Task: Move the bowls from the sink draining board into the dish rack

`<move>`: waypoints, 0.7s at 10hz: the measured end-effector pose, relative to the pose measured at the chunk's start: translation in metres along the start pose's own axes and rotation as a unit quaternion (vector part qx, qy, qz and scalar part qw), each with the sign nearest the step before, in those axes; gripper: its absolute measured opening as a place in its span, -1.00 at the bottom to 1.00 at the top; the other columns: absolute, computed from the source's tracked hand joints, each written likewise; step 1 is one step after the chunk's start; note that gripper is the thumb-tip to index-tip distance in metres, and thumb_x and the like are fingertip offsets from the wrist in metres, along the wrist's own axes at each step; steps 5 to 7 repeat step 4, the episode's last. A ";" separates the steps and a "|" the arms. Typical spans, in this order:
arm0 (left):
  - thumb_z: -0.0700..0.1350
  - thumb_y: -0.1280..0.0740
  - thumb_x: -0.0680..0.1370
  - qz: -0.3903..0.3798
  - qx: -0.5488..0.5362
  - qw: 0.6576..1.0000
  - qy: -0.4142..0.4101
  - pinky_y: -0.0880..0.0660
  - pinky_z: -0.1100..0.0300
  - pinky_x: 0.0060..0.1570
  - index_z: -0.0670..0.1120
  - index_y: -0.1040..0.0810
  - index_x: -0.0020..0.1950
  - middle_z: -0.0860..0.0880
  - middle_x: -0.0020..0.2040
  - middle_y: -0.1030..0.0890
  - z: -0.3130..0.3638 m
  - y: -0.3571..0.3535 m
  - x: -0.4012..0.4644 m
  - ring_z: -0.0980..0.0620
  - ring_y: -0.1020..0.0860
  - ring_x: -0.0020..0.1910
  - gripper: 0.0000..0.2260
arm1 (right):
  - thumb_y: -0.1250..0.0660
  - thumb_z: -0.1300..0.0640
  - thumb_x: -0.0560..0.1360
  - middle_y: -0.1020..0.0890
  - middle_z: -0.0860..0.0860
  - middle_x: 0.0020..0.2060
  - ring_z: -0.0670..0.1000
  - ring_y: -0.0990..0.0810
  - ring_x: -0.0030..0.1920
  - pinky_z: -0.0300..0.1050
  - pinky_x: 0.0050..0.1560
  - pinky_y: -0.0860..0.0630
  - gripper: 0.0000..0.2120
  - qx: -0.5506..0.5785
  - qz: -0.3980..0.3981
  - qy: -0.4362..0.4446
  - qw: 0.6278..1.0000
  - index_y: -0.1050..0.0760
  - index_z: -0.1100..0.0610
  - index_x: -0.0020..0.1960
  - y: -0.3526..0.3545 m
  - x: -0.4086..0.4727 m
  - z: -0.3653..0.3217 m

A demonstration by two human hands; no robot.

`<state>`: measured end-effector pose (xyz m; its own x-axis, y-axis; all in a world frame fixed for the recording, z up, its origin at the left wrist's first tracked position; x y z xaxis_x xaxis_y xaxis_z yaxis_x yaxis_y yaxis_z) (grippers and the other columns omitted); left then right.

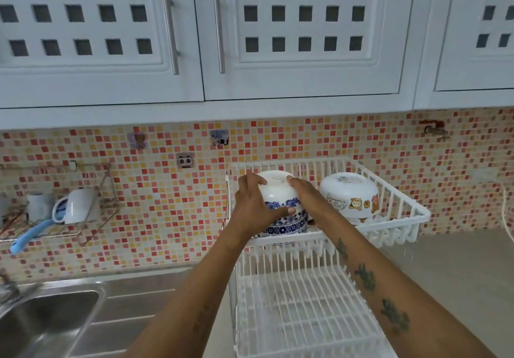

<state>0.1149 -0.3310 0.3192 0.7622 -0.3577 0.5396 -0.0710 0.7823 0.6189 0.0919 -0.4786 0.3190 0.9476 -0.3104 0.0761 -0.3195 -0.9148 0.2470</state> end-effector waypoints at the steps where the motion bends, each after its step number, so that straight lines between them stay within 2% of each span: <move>1: 0.26 -0.50 0.32 -0.006 0.086 0.996 -0.021 -0.48 -0.07 0.25 -0.14 -0.21 0.38 -0.10 0.34 -0.27 0.004 0.003 -0.003 -0.16 -0.40 0.29 -0.16 | -0.14 -0.18 0.56 -0.24 0.00 0.52 0.10 -0.33 0.45 0.04 0.37 -0.34 -0.36 -0.011 0.050 0.049 0.997 -0.07 0.01 0.55 -0.001 -0.010 -0.009; 2: 0.35 -0.46 0.29 -0.049 0.143 0.988 -0.009 -0.40 -0.15 0.36 -0.12 -0.04 0.54 -0.16 0.51 -0.16 0.004 0.013 -0.008 -0.23 -0.30 0.45 0.04 | -0.18 -0.08 0.58 -0.36 0.06 0.45 0.09 -0.41 0.38 0.02 0.31 -0.40 -0.50 -0.060 0.142 0.118 0.981 -0.26 0.05 0.48 0.007 -0.025 -0.019; 3: 0.29 -0.46 0.35 -0.085 0.106 0.991 0.000 -0.29 -0.14 0.45 -0.12 0.09 0.58 -0.16 0.55 -0.08 0.012 0.030 -0.028 -0.23 -0.21 0.50 0.06 | -0.23 0.04 0.58 -0.43 0.03 0.40 0.05 -0.42 0.38 -0.02 0.30 -0.39 -0.60 -0.065 0.170 0.165 0.969 -0.36 0.07 0.40 0.015 -0.055 -0.021; 4: 0.25 -0.41 0.42 -0.110 0.079 0.991 -0.009 -0.22 -0.10 0.50 -0.10 0.10 0.59 -0.13 0.56 -0.09 0.006 0.040 -0.052 -0.19 -0.18 0.52 -0.02 | -0.27 0.12 0.56 -0.37 0.04 0.44 0.06 -0.37 0.42 0.05 0.39 -0.36 -0.52 -0.101 0.176 0.180 0.963 -0.28 0.08 0.46 0.020 -0.087 -0.011; 7: 0.25 -0.41 0.42 -0.110 0.079 0.991 -0.009 -0.22 -0.10 0.50 -0.10 0.10 0.59 -0.13 0.56 -0.09 0.006 0.040 -0.052 -0.19 -0.18 0.52 -0.02 | -0.27 0.12 0.56 -0.37 0.04 0.44 0.06 -0.37 0.42 0.05 0.39 -0.36 -0.52 -0.101 0.176 0.180 0.963 -0.28 0.08 0.46 0.020 -0.087 -0.011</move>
Point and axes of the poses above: each hand's wrist, its own x-axis towards the middle knuckle, its own y-axis out of the back of the hand, z = x × y, the point moved 3 cm from there along x, towards the middle knuckle
